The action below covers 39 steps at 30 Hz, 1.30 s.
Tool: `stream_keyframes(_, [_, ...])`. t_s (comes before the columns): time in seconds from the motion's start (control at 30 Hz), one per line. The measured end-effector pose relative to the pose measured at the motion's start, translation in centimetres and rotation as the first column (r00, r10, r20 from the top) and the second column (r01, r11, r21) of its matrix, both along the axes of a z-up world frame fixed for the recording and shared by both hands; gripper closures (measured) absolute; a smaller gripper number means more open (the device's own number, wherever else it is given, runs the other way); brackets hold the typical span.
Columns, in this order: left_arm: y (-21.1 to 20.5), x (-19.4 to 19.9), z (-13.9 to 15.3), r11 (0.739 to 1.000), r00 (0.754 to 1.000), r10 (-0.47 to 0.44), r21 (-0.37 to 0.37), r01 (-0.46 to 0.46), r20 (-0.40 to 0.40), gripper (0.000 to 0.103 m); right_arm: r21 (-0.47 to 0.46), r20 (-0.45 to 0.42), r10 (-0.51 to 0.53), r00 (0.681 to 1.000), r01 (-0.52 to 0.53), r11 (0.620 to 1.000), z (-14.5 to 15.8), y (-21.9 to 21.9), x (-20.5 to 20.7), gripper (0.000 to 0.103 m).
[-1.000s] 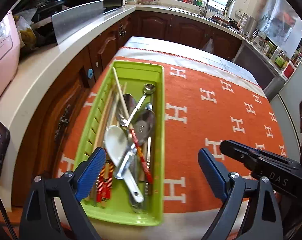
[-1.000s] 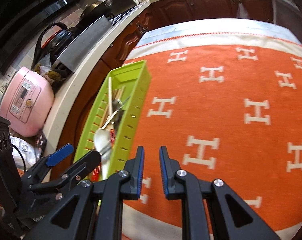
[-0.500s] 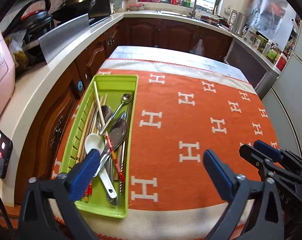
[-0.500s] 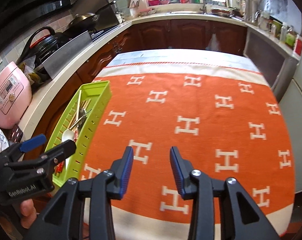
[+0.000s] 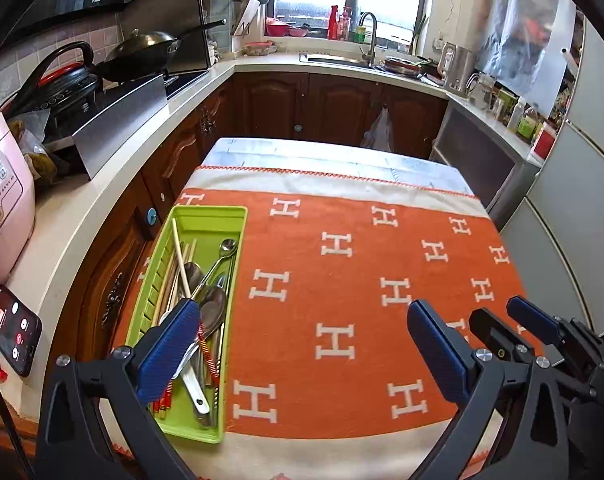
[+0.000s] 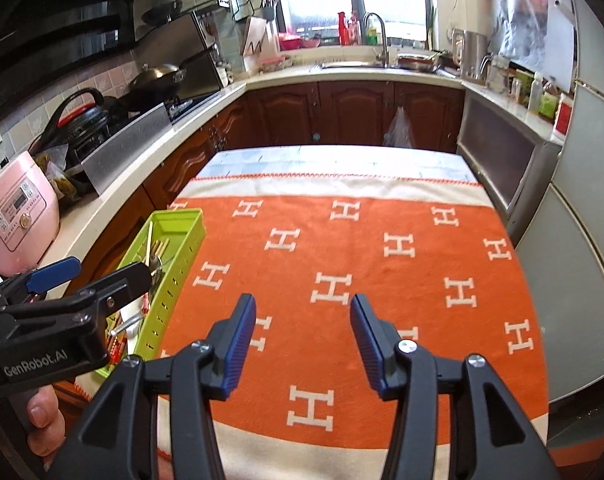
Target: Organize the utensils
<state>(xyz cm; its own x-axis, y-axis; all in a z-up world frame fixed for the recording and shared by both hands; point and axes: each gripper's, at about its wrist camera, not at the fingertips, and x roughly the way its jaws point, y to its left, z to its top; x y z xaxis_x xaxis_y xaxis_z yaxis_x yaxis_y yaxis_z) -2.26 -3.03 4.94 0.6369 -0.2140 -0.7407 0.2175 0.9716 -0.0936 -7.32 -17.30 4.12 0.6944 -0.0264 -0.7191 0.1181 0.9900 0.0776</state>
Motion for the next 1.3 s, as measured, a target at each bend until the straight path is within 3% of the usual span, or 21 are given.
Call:
stream_keyframes(0.43, [-1.0, -0.1, 0.1, 1.000, 1.000, 0.021, 0.013, -0.021, 0.006, 0.001, -0.002, 0.050, -0.027, 0.998, 0.028, 1.000, 1.2, -1.2, -0.6, 0.054])
stream_keyframes(1.3, [-1.8, -0.4, -0.2, 0.999, 1.000, 0.012, 0.036, -0.012, 0.005, 0.001, 0.001, 0.055, -0.039, 0.998, 0.039, 0.999, 1.1, -1.9, -0.8, 0.053])
